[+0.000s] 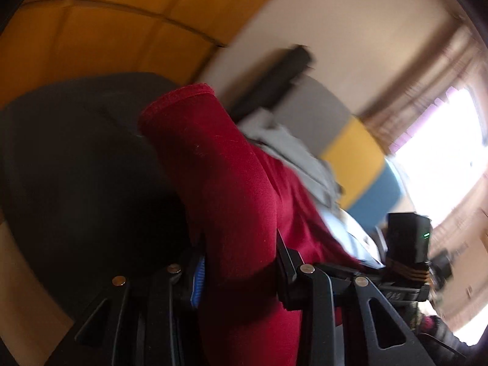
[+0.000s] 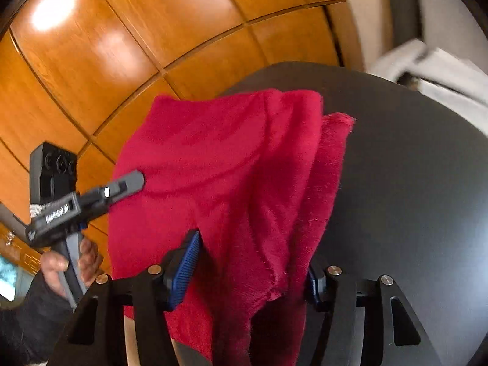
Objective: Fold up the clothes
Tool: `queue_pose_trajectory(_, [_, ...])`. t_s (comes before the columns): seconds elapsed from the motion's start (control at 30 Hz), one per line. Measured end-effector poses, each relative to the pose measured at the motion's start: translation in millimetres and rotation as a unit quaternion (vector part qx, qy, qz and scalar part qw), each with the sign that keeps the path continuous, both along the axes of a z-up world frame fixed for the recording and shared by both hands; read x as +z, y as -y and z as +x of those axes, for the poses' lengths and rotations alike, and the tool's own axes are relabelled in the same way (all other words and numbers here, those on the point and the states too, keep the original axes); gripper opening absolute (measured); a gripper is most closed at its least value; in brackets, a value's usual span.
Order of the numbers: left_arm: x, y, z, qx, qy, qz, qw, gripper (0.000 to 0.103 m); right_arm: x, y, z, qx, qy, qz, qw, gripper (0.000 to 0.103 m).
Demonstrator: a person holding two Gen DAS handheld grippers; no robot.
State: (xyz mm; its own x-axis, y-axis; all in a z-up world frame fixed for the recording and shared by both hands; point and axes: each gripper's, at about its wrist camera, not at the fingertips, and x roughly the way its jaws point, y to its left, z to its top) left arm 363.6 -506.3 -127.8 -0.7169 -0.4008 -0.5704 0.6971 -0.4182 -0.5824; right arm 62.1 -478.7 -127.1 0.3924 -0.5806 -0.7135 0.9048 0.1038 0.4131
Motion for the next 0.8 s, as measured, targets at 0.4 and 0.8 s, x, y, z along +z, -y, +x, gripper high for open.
queue_pose_trajectory(0.4, [-19.4, 50.3, 27.0, 0.078, 0.119, -0.006, 0.9898, 0.047, -20.7, 47.1, 34.0, 0.005, -0.060, -0.011, 0.998, 0.078])
queue_pose_trajectory(0.8, [-8.5, 58.4, 53.0, 0.117, 0.169, 0.010, 0.9787, 0.049, 19.6, -12.5, 132.8, 0.173, -0.150, -0.112, 0.967, 0.076])
